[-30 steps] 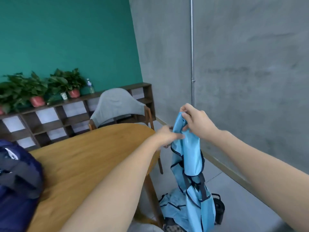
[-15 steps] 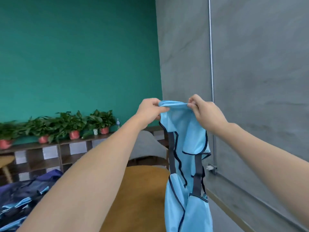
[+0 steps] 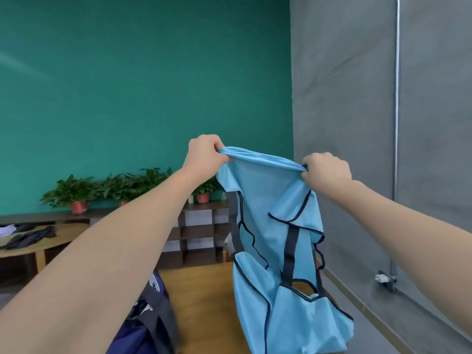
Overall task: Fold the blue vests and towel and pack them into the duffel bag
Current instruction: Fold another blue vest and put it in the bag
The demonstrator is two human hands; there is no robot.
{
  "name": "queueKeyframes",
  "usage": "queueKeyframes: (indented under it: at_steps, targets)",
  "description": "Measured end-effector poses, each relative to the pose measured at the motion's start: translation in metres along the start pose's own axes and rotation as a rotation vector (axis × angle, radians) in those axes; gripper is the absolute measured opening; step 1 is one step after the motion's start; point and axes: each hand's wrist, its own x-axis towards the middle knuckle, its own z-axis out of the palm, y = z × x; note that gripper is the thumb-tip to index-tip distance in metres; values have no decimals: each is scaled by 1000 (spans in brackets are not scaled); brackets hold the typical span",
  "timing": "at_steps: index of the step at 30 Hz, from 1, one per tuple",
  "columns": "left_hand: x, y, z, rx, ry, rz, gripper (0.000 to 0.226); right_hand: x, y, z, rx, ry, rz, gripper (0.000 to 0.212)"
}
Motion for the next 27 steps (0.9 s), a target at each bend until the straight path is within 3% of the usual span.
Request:
queueKeyframes:
  at_steps: [4, 7, 10, 13, 17, 22, 27]
  targets:
    - [-10, -58, 26, 123, -52, -43, 16, 2, -12, 54, 92, -215, -32, 16]
    - [-21, -103, 47, 217, -164, -91, 19, 0, -19, 100, 260, -388, -80, 7]
    - [-33, -140, 59, 244, -326, -162, 32, -8, -23, 142, 469, -518, -71, 16]
    - [-43, -163, 62, 107, -584, -270, 41, -21, -24, 170, 688, -721, 3, 18]
    - [-56, -173, 57, -167, -825, -423, 30, -34, -22, 187, 813, -909, 52, 25]
    - [-65, -172, 50, -424, -931, -501, 34, -41, -19, 183, 955, -1184, -7, 38]
    - [-74, -157, 43, -517, -841, -522, 20, -47, -10, 165, 1014, -1154, 17, 33]
